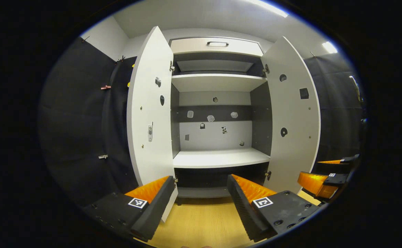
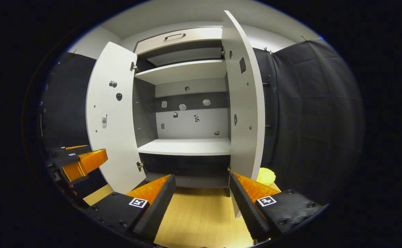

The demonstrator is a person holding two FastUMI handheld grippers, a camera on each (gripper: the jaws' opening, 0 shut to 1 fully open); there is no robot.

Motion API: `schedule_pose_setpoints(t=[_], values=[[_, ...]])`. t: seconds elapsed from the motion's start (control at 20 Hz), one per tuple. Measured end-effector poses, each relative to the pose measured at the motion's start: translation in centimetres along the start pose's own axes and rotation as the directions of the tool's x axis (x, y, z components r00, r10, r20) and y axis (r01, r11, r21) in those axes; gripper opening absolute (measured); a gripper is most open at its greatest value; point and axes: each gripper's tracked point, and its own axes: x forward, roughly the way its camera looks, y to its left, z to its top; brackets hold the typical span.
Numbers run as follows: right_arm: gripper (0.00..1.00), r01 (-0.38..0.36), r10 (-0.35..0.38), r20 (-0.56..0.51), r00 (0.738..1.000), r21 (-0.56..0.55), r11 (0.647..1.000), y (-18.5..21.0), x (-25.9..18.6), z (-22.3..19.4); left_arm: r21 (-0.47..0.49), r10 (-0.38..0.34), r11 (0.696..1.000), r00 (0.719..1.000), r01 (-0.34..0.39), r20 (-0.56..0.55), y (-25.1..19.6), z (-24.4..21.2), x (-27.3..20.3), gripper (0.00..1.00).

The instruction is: Open the right door of the double-door shoe cabinet with the right hand, and open the left door with the left hand.

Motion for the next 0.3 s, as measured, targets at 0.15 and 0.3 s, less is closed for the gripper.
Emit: schedule_pose_setpoints(t=[0.15,0.3], values=[[0.99,-0.006,0.006,0.006,1.0,0.006,1.0,0.06,0.22,0.0,0.016,-0.004,1.0,1.0,0.004,0.01,-0.43,0.27,0.11,0.95],[0.98,-0.008,0.008,-0.005,1.0,-0.003,1.0,0.2,0.27,-0.6,0.033,-0.002,0.999,1.0,0.002,0.014,-0.28,0.27,0.11,0.95]])
